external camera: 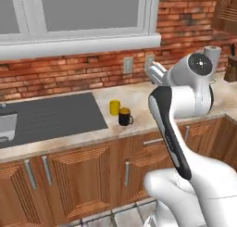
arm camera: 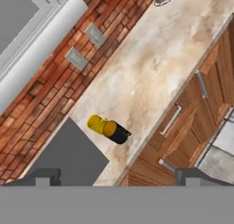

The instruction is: Clear the mugs and bowl far away from the sink.

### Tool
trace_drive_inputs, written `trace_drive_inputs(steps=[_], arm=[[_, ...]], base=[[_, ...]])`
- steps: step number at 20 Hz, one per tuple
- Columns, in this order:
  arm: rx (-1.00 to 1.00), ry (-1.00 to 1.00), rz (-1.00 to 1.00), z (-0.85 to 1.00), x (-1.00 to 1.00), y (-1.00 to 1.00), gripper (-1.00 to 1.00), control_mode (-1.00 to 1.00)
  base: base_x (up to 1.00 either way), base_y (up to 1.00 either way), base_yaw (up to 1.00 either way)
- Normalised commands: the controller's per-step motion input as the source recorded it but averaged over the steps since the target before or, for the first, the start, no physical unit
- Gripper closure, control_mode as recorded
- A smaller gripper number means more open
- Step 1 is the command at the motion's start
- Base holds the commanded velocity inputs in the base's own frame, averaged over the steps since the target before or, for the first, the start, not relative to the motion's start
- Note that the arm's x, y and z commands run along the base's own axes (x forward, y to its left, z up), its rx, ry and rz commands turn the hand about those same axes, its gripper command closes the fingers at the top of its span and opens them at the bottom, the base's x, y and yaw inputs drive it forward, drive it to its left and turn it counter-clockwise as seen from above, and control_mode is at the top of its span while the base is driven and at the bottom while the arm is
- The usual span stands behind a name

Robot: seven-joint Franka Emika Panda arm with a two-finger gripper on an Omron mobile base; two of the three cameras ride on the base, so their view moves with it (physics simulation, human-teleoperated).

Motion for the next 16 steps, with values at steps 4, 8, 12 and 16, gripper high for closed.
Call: trace_drive_inputs(steps=[4,8,12,16], arm=[[0.00,0.00,0.00,0.00,0.00,0.00,-1.00,1.00],[0.00,0.00,0.00,0.00,0.00,0.00,-1.00,1.00],[0.00,0.00,0.00,0.00,0.00,0.00,-1.00,1.00],[0.00,0.00,0.00,0.00,0.00,0.00,-1.00,1.00]], base=[[0.00,-0.04,0.93],[0.19,-0.73,0.60],[0.51,-0.97,0.37],[0.38,-1.00,0.28]])
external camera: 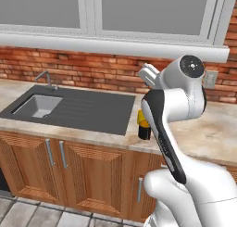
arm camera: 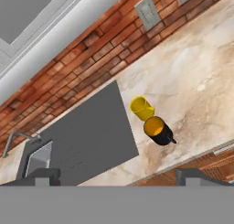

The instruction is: Clear the mugs and bowl far away from the sink.

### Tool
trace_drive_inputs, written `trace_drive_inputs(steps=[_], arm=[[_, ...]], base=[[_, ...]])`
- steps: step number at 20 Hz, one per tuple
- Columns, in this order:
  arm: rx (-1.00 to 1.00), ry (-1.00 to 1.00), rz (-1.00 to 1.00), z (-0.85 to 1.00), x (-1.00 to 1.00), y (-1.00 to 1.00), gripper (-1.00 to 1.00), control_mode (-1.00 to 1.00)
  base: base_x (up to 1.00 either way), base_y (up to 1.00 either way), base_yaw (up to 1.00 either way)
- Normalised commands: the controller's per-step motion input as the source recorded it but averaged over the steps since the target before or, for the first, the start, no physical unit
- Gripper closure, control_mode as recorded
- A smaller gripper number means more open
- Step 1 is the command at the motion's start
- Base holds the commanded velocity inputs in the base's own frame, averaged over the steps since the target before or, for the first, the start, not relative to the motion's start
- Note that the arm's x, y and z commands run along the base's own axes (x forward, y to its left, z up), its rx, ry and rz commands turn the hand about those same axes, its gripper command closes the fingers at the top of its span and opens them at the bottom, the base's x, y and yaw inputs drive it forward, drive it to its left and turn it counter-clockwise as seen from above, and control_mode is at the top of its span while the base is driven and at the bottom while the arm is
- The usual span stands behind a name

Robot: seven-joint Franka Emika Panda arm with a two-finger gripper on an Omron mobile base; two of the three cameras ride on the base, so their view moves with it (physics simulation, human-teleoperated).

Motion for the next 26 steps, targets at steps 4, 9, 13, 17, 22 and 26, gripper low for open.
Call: trace_drive_inputs(steps=[4,9,13,17,22,26], arm=[[0.00,0.00,0.00,0.00,0.00,0.00,-1.00,1.00],[0.00,0.00,0.00,0.00,0.00,0.00,-1.00,1.00],[0.00,0.02,0.06,-0.09,0.01,-0.03,-1.00,-1.00],[0.00,0.13,0.31,-0.46,0.09,-0.16,-1.00,-1.00],[0.00,0.20,0.41,-0.60,0.01,-0.33,-1.00,-1.00],[-0.12,0.38,0.34,-0.83,0.06,-0.04,-1.00,-1.00]], base=[[0.03,-0.38,0.12],[0.04,0.00,0.02],[0.14,-0.02,0.11],[0.00,0.00,0.00],[0.00,0.00,0.00],[0.00,0.00,0.00]])
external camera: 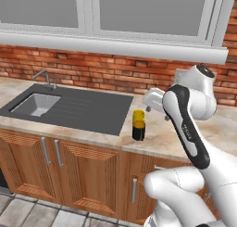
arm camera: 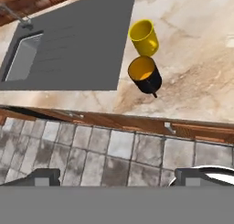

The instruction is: Clear the mugs and bowl far away from the sink.

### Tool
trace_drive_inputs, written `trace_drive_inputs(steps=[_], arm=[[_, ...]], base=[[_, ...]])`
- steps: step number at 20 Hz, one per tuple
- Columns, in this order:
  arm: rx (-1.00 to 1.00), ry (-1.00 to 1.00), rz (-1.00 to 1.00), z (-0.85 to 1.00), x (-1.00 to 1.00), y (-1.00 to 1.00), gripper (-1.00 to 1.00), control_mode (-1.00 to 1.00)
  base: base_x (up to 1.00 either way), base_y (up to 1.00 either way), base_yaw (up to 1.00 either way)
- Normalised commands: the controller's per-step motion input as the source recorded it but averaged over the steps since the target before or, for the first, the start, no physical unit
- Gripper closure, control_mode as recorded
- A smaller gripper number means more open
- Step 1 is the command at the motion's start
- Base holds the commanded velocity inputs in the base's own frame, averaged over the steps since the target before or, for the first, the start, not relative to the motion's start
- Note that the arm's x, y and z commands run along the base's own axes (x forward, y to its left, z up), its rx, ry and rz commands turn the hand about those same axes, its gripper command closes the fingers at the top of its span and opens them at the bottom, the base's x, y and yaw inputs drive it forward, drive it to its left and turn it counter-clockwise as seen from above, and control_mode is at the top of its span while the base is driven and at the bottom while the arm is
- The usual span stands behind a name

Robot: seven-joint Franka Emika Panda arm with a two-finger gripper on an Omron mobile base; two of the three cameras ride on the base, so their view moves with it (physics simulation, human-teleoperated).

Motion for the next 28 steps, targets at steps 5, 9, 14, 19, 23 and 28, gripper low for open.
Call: trace_drive_inputs(steps=[5,9,14,19,23,28], arm=[[-0.16,0.34,0.29,-0.87,0.04,0.00,-1.00,-1.00],[-0.16,0.27,0.21,-0.55,0.16,0.00,-1.00,-1.00],[-0.15,0.16,0.09,-0.48,0.20,0.00,-1.00,-1.00],[-0.11,0.00,0.03,-0.33,0.43,0.00,-1.00,-1.00],[-0.05,0.01,0.06,-0.28,0.44,0.00,-1.00,-1.00],[-0.02,0.00,0.06,-0.31,0.42,0.00,-1.00,-1.00]], base=[[0.00,0.00,0.00],[0.00,0.00,0.00],[0.00,0.00,0.00],[0.00,0.00,0.00],[0.00,0.00,0.00],[0.00,0.00,0.00]])
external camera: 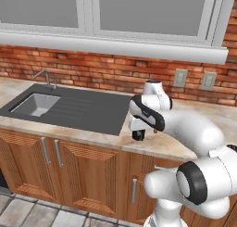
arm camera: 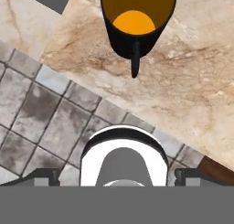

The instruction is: Clear the mugs and bowl far away from the sink.

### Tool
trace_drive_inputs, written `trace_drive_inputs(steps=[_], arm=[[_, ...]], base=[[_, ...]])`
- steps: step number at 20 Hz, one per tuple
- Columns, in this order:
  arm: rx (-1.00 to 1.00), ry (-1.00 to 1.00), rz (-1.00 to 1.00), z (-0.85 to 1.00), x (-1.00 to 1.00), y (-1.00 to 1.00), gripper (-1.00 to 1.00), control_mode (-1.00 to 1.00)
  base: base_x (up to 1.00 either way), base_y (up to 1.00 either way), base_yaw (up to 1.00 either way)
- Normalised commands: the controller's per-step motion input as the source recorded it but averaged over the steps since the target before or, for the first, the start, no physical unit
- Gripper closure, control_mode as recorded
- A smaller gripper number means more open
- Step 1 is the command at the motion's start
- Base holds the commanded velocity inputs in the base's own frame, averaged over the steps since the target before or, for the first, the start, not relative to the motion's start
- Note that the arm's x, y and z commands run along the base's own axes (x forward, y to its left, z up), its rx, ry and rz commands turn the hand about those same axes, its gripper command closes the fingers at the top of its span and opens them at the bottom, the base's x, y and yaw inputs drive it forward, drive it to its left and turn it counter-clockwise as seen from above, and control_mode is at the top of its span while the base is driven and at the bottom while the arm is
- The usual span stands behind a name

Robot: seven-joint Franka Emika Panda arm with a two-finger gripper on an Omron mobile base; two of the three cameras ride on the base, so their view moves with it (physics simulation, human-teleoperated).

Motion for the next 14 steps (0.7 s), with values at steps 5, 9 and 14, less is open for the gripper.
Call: trace_drive_inputs(steps=[5,9,14], arm=[[0.00,0.00,0.04,-0.25,0.34,-0.13,-1.00,-1.00],[0.00,0.00,0.01,-0.19,0.18,-0.18,-1.00,-1.00],[0.00,0.00,0.00,-0.04,0.17,0.00,-1.00,-1.00]], base=[[0.00,0.00,0.00],[0.00,0.00,0.00],[0.00,0.00,0.00]])
